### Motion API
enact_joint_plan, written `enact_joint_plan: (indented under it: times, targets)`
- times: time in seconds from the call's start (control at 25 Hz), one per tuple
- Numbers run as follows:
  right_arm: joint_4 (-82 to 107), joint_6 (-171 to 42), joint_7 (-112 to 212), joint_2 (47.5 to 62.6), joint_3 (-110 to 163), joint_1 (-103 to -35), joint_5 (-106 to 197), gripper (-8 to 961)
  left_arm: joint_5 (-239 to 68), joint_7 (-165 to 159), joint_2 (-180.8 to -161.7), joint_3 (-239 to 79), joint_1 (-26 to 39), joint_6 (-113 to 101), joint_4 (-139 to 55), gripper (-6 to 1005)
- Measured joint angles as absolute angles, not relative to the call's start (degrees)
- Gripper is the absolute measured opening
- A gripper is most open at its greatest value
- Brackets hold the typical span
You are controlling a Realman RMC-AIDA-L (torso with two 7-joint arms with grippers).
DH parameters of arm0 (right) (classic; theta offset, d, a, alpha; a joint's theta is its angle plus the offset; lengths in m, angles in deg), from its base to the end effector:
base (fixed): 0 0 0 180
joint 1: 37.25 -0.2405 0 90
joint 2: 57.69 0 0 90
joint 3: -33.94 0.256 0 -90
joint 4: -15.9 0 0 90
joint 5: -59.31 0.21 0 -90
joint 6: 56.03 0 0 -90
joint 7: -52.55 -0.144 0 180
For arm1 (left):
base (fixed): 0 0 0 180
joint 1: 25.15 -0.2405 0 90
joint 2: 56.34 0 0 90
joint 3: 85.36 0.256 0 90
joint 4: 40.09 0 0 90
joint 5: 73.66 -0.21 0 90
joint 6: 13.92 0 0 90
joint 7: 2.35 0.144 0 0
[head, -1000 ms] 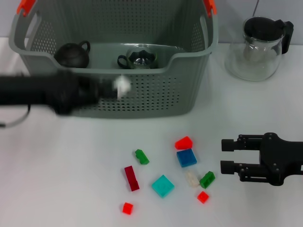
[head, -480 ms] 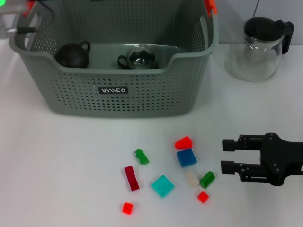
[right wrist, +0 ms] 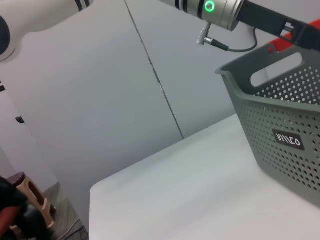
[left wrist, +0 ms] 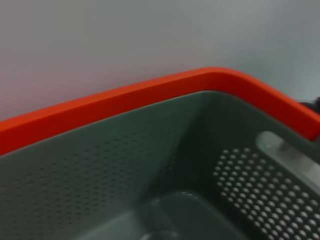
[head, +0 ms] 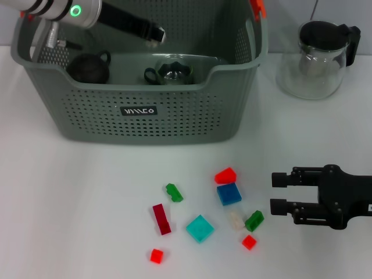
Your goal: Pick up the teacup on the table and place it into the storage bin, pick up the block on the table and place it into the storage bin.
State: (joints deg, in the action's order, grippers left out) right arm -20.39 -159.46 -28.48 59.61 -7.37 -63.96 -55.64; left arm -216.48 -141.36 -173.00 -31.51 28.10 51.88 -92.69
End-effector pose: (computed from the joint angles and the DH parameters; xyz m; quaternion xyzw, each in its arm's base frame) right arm 0.2673 0.2833 0.0052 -0.9357 0.2284 0.2687 0.0121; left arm -0.1406 0.4692 0.0369 -0.8870 -0.3579 -0.0494 0.2877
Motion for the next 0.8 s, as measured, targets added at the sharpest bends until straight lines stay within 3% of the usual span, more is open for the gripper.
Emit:
enact_joint_plan:
  times: [0.24, 0.44, 0.64, 0.8]
  targets:
    - [-20.4, -159.6, -28.5, 59.43, -7.4, -63.9, -55.6, 653, -200.0, -132.5, -176.01, -36.0, 20.3, 54.2, -103.2, 316]
    - [-20.4, -159.6, -28.4, 59.45, -7.4, -63.7, -55.4, 653, -172.0, -111.1, -176.48, -45.6, 11.1, 70.8, -102.3, 528]
    - [-20.4, -159.6, -28.4, 59.49, -7.4, -64.1, -55.4, 653, -167.2, -98.0, -176.32, -56.9, 6.0, 89.2, -97.6, 621]
    - [-20.4, -159.4, -28.4, 59.44, -7.4, -64.4, -55.4, 653, -177.3, -86.0, -179.1, -57.3, 0.2, 95.7, -99.0, 695]
